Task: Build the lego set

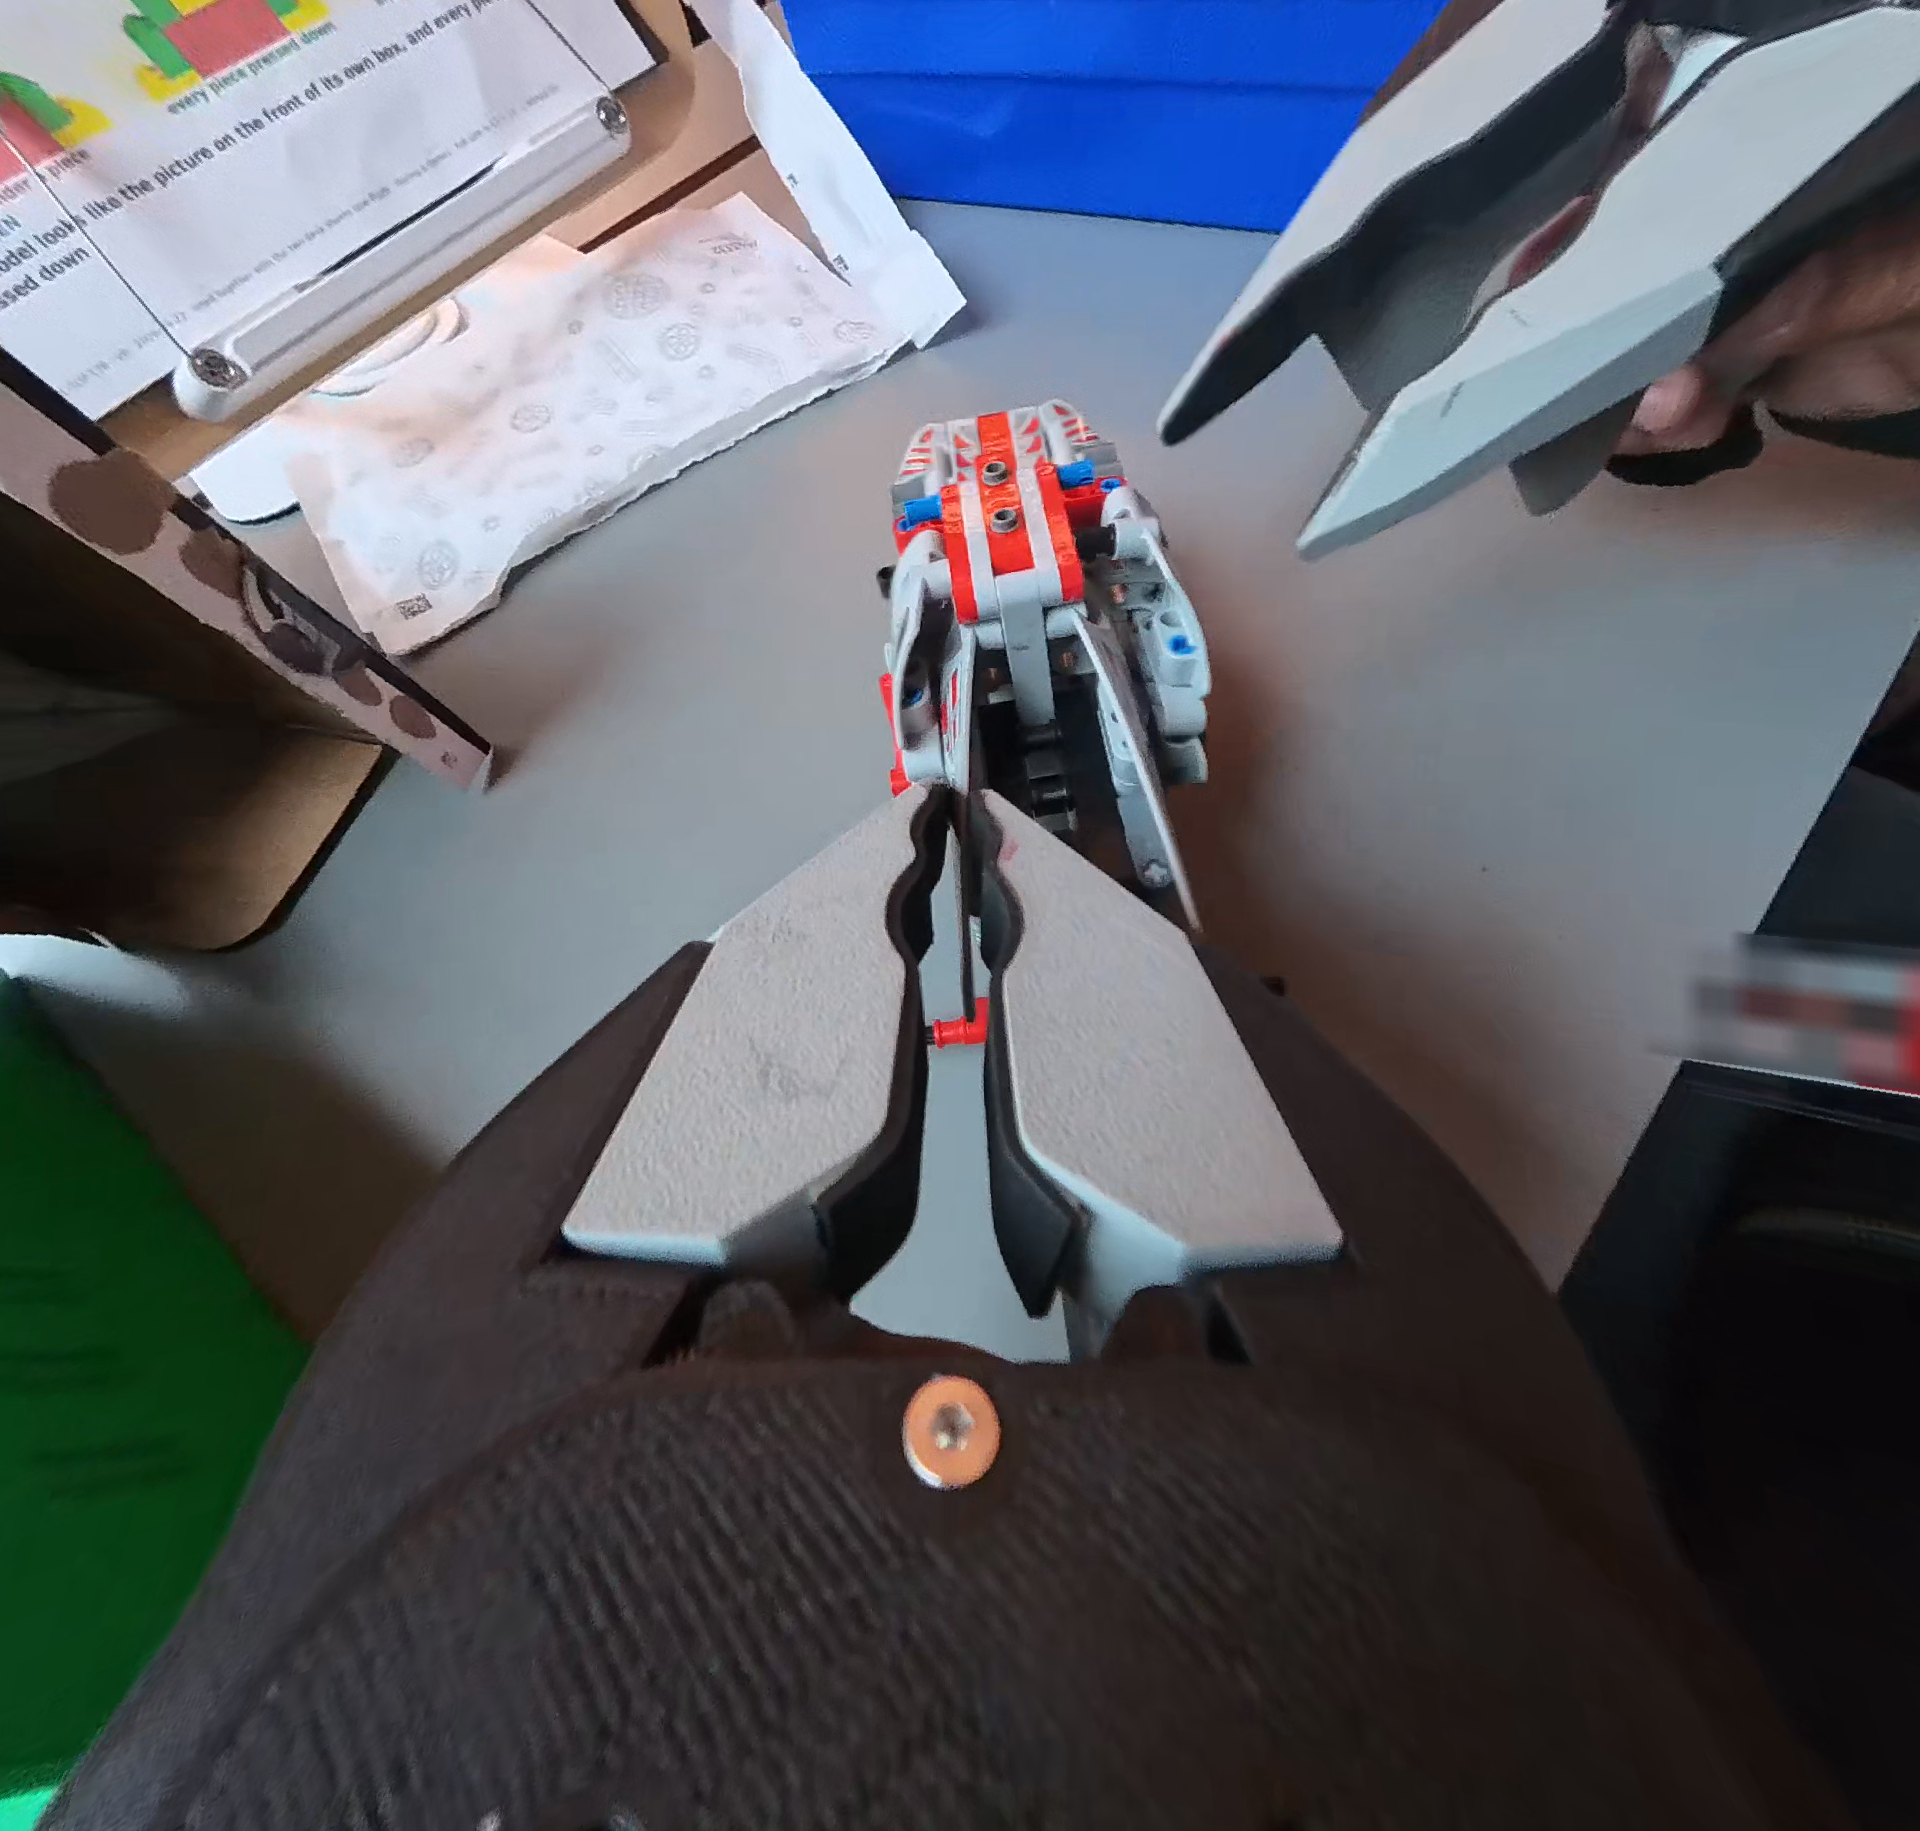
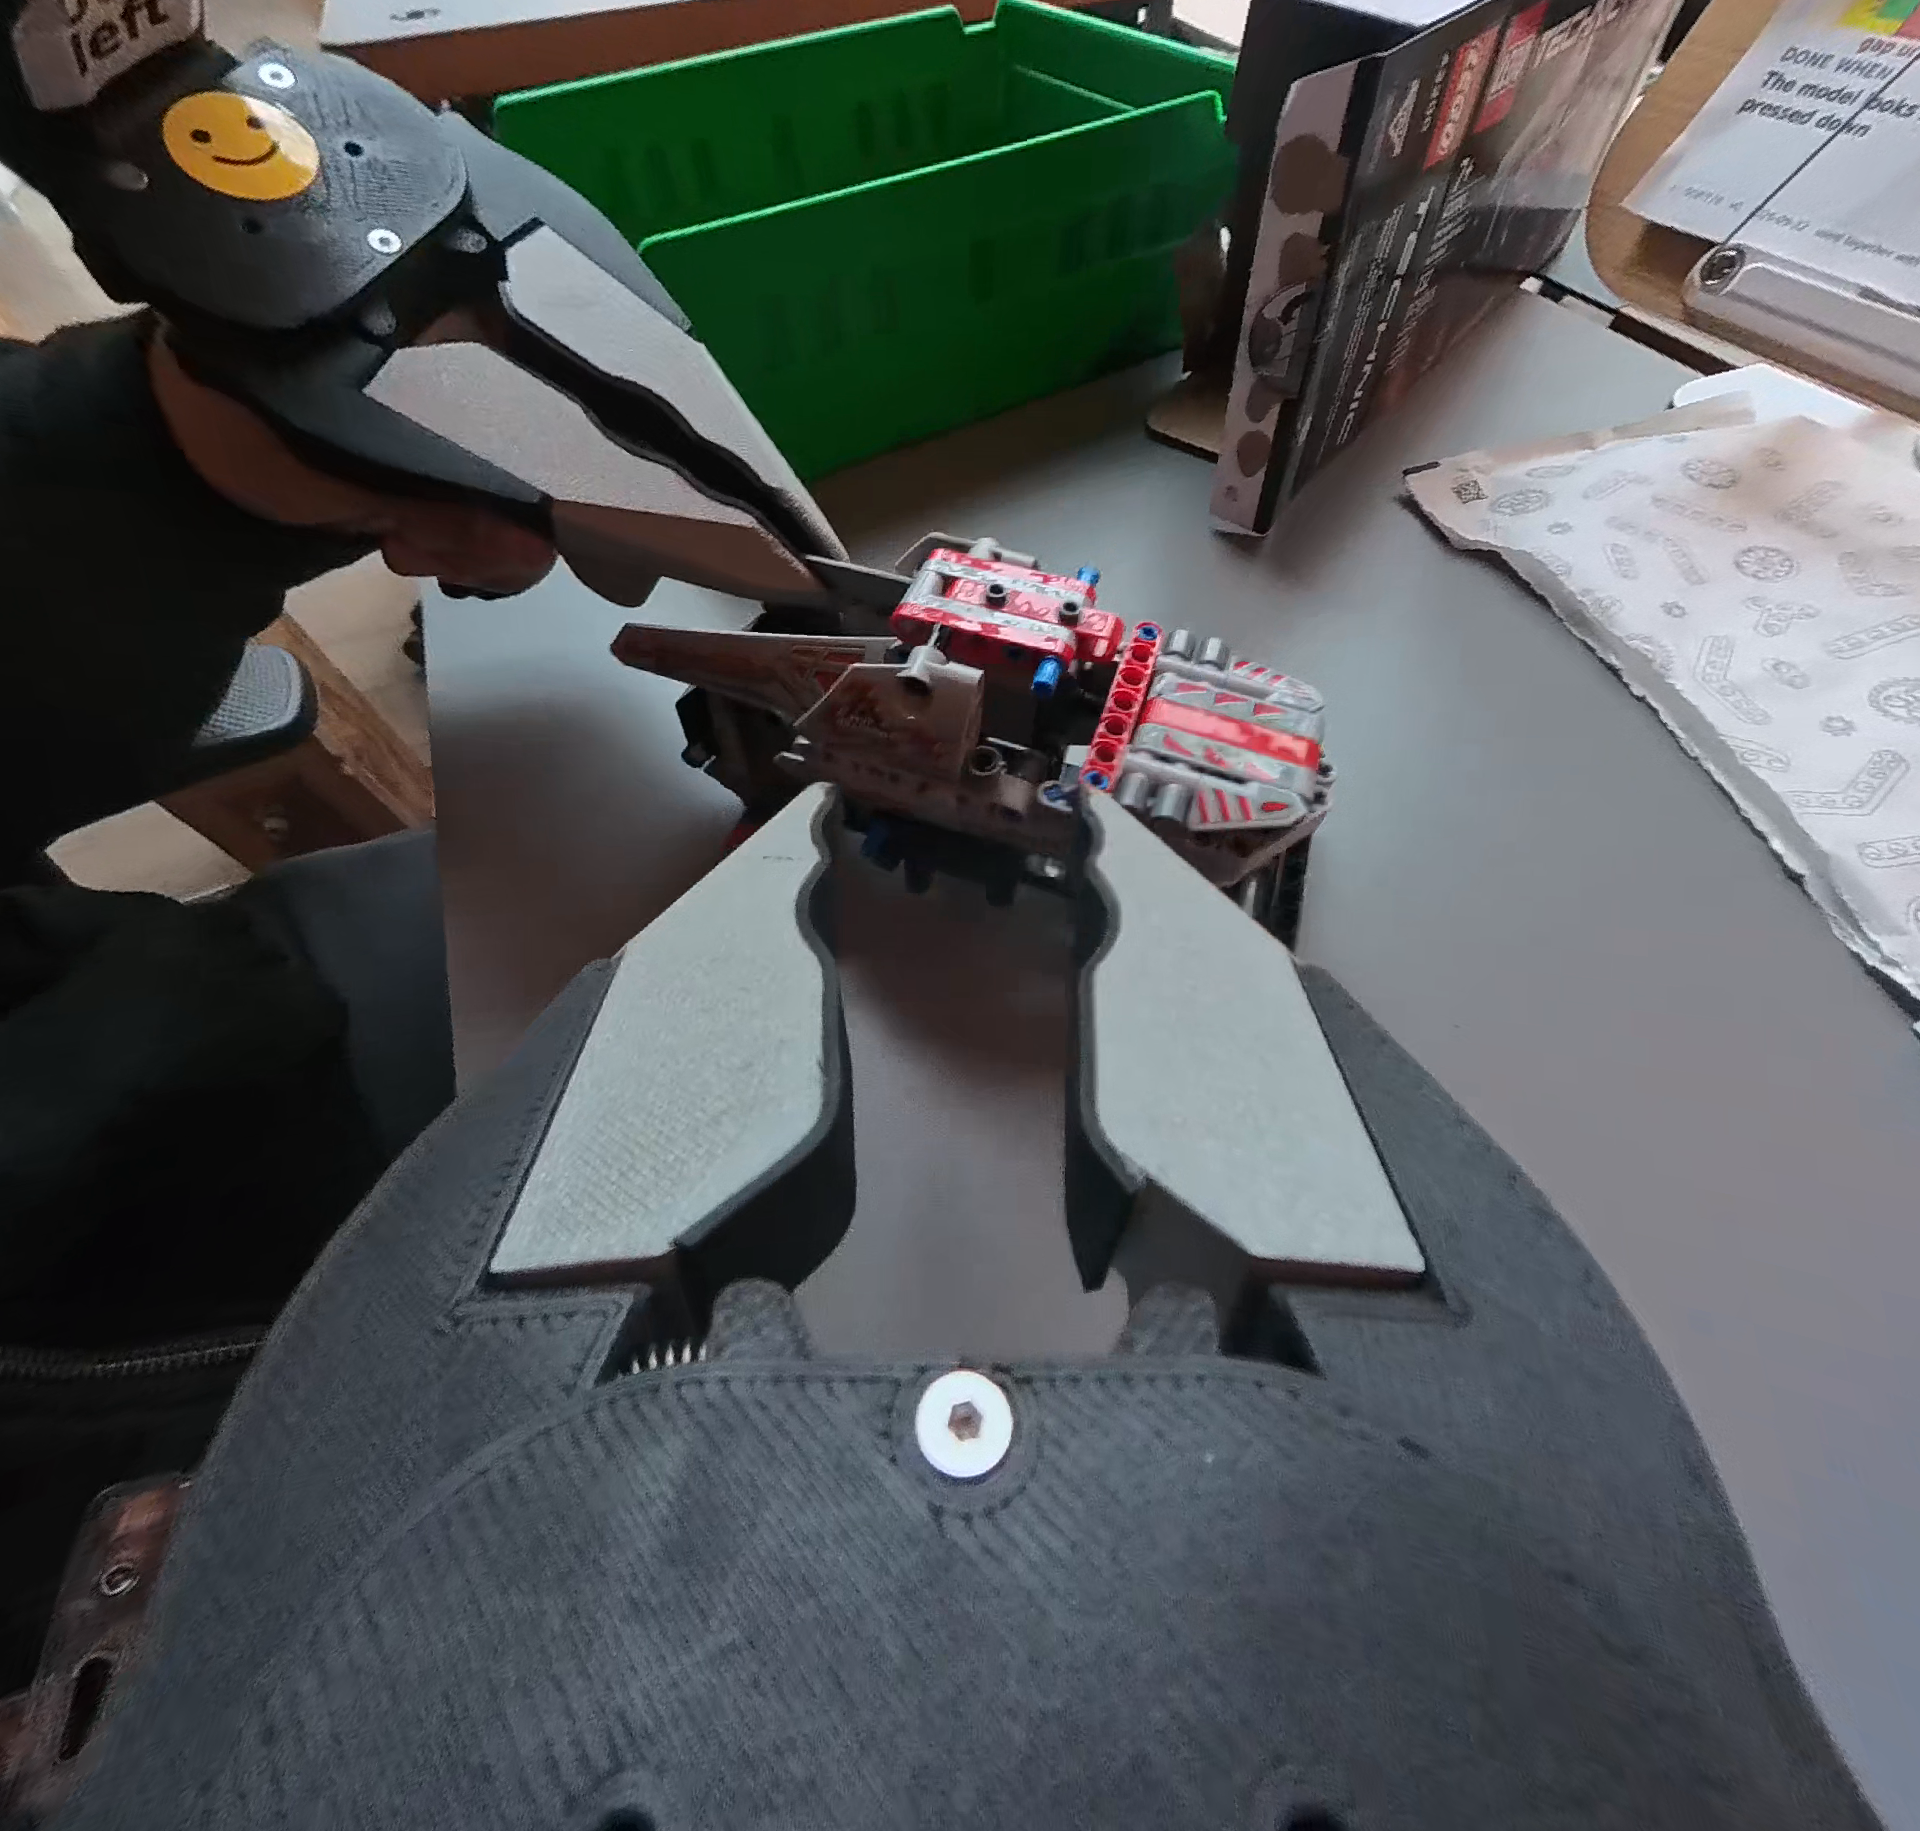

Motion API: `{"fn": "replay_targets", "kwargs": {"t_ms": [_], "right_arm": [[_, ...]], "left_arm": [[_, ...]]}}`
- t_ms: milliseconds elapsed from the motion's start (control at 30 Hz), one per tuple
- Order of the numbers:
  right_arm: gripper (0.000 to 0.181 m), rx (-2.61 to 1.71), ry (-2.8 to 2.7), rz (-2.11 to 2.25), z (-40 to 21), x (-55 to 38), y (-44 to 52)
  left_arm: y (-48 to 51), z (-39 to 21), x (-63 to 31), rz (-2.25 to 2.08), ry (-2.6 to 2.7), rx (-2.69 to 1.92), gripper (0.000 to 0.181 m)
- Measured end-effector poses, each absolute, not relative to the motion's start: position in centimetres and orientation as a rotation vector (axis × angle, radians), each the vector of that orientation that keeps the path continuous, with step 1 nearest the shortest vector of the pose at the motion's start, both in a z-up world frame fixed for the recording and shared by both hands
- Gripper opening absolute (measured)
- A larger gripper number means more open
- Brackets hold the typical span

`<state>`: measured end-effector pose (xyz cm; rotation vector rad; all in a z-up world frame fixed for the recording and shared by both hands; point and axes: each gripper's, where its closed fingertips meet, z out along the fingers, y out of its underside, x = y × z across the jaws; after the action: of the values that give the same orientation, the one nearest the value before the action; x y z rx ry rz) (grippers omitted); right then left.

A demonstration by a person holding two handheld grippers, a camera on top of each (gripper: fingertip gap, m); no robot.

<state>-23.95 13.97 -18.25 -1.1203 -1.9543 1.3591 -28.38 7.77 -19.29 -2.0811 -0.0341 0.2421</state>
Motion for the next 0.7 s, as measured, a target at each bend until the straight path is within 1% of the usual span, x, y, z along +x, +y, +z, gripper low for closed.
{"fn": "replay_targets", "kwargs": {"t_ms": [133,233,367,433,500,567,600,633,700], "right_arm": [[0.040,-1.147,-1.911,1.287,-18.3,-24.3,15.9],[0.042,-1.184,-1.900,1.343,-18.3,-24.3,16.5],[0.045,-1.239,-1.892,1.379,-18.9,-24.5,17.0],[0.045,-1.265,-1.887,1.397,-19.3,-24.7,17.0],[0.045,-1.289,-1.882,1.418,-19.5,-24.8,16.9],[0.045,-1.293,-1.887,1.428,-19.6,-24.8,16.8],[0.045,-1.291,-1.888,1.427,-19.6,-24.8,16.8],[0.045,-1.285,-1.889,1.428,-19.5,-24.7,16.7],[0.045,-1.259,-1.897,1.448,-19.1,-24.5,16.4]], "left_arm": [[7.4,-19.3,-29.0,0.248,-0.042,-2.077,0.000],[6.5,-19.2,-29.5,0.205,-0.058,-2.095,0.001],[5.7,-16.3,-29.3,0.114,-0.103,-2.002,0.018],[5.8,-15.4,-27.6,0.016,-0.079,-1.986,0.019],[6.2,-16.2,-25.5,-0.041,-0.010,-2.046,0.023],[6.6,-18.2,-25.5,0.078,0.035,-2.148,0.024],[6.6,-19.2,-25.9,0.160,0.053,-2.195,0.022],[6.7,-20.0,-26.2,0.216,0.076,-2.222,0.008],[6.9,-20.2,-26.1,0.216,0.105,-2.211,0.005]]}}
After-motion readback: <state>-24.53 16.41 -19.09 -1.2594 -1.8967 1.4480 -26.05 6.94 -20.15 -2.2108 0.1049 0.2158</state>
